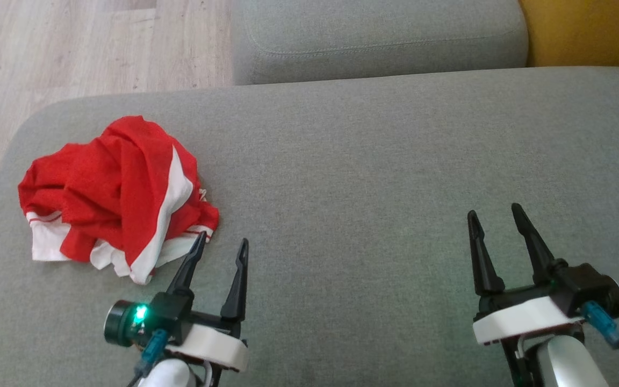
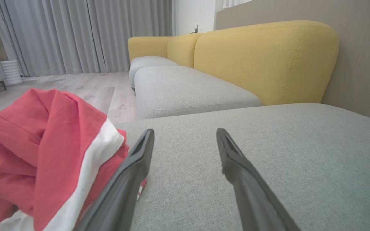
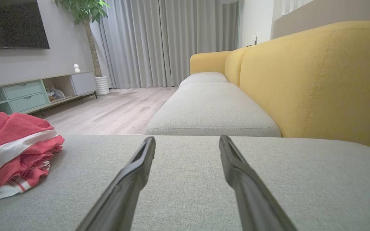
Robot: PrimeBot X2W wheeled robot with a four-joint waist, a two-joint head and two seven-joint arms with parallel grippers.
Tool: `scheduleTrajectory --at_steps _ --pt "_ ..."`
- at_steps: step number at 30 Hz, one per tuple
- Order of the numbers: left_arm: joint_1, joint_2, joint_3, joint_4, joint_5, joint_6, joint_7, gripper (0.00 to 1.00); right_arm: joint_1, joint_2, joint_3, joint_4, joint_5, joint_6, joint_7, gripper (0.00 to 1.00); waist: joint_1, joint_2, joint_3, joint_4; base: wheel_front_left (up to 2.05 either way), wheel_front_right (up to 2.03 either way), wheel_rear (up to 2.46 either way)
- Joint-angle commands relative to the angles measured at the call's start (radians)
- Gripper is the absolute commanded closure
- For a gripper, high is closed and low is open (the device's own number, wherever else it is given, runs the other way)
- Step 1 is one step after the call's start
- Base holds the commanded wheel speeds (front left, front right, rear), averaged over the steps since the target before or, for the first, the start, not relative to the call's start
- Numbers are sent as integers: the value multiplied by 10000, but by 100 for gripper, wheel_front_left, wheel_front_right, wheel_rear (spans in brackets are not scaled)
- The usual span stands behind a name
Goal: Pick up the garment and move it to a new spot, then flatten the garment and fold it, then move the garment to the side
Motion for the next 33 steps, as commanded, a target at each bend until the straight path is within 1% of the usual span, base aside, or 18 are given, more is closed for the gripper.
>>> scheduleTrajectory --at_steps 1,5,9,14,15,22,30,33 --pt "-354 -2 406 -276 331 -56 -169 0 -274 -77 304 -306 -305 -7 -168 0 0 0 -3 13 0 0 0" --pt "-340 -171 679 -306 515 -227 -178 0 -242 -77 326 -261 -203 -7 -176 0 0 0 -36 154 0 0 0" --pt "-271 -272 946 -308 671 -357 -178 0 -194 -77 443 -228 -76 -7 -176 0 0 0 -99 485 0 0 0" --pt "-149 -304 1249 -280 852 -475 -178 0 -97 -77 650 -199 12 -7 -176 0 0 0 -224 1109 0 0 0" --pt "-92 -292 1385 -265 901 -508 -178 0 -70 -77 756 -183 58 -7 -176 0 0 0 -277 1377 0 0 0" --pt "104 -248 1771 -256 1061 -579 -178 0 -6 -77 1154 -163 173 -7 -176 0 0 0 -414 2266 0 0 0" --pt "283 -305 1994 -266 1208 -669 -178 0 103 -77 1412 -223 318 -7 -176 0 0 0 -471 3144 0 0 0" --pt "326 -307 2046 -281 1249 -675 -178 0 121 -77 1453 -243 356 -7 -176 0 0 0 -483 3312 0 0 0"
